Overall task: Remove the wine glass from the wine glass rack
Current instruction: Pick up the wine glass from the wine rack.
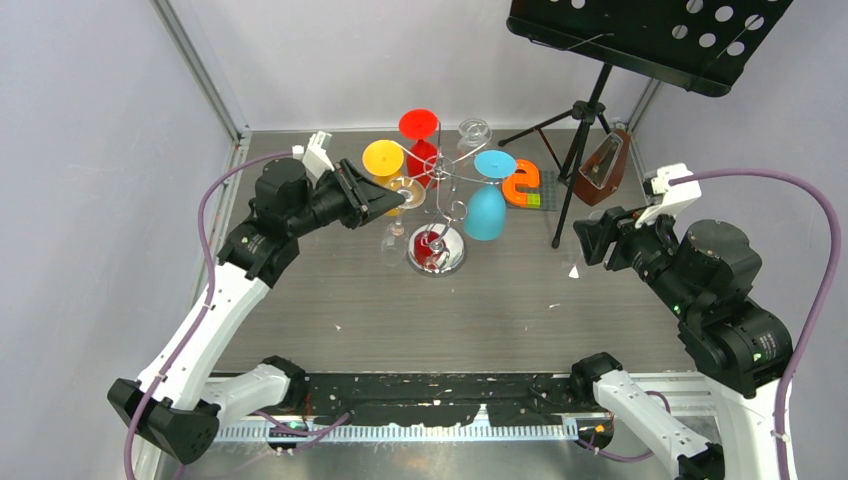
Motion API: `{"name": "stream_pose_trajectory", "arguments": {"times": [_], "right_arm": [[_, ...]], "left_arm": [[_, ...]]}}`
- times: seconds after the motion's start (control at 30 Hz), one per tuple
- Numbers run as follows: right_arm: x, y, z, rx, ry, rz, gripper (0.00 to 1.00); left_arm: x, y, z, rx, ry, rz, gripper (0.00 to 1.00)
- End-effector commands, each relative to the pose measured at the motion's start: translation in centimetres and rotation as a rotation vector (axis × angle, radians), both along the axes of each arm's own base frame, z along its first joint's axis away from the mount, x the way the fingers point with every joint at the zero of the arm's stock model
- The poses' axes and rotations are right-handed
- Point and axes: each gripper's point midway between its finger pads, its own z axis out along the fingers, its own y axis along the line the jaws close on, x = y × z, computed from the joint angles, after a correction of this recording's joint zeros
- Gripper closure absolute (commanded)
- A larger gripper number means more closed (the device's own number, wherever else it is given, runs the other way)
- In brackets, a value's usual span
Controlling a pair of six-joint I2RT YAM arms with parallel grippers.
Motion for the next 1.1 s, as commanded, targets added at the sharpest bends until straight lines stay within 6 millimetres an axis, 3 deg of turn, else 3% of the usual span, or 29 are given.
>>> {"name": "stream_pose_trajectory", "arguments": {"times": [0.0,0.27,0.77,1.07], "right_arm": [[0.1,-0.2,1.3,0.006,-0.061,-0.004,0.41],[0.0,-0.3,1.3,0.0,-0.069,-0.006,0.41],[-0.3,-0.4,1.7,0.004,-0.08,-0.01,0.41],[-0.5,-0.6,2.1,0.007,-0.084,-0.015,0.41]], "left_arm": [[0.4,0.3,1.5,-0.008,-0.038,0.008,0.81],[0.6,0.5,1.9,-0.001,-0.039,0.01,1.0],[-1.1,1.0,5.4,-0.04,-0.103,-0.001,1.0],[-1.4,2.4,6.5,-0.059,-0.103,0.048,1.0]]}}
